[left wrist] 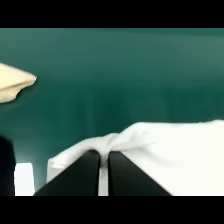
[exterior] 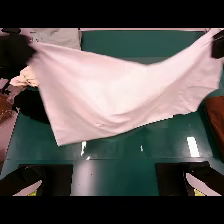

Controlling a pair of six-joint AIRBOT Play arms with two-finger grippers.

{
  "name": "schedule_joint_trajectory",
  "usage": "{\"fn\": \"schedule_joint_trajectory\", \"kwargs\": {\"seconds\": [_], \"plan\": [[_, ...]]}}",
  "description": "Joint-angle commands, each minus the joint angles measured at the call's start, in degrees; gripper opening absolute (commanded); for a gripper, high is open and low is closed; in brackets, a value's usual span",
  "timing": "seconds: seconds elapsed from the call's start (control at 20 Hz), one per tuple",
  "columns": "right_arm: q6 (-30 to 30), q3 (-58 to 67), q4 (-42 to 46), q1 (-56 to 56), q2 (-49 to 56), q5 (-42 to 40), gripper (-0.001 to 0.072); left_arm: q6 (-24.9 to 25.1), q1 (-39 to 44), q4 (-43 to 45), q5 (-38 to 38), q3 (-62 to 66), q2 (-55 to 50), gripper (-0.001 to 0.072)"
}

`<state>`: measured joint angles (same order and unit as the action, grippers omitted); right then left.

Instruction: Fold the shirts.

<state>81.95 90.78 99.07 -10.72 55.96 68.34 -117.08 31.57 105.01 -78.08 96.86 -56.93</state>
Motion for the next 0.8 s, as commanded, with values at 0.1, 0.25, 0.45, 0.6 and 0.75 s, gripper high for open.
{"fn": "schedule_joint_trajectory", "kwargs": {"seconds": [0.1,0.25,0.45,0.6,0.75], "plan": [[1.6,-8.9,-6.9,4.6,15.9,-9.9,0.0019,4.3,-3.3,5.2,1.7,0.6,-22.5,0.0027],[1.0,-7.4,-12.8,6.6,25.8,-16.1,0.0019,2.0,-8.5,5.3,3.8,0.6,-30.6,0.0027],[-5.4,1.6,-20.1,6.7,36.7,-20.2,0.002,-2.7,-14.4,5.4,9.2,0.5,-33.7,0.0026],[-7.7,9.8,-19.9,5.3,42.8,-20.5,0.0097,-3.0,-16.9,3.2,13.0,0.6,-34.4,0.0028],[-7.7,16.3,-19.1,5.4,45.5,-18.7,0.0629,-2.0,-18.2,3.5,12.4,0.6,-34.8,0.0576]]}}
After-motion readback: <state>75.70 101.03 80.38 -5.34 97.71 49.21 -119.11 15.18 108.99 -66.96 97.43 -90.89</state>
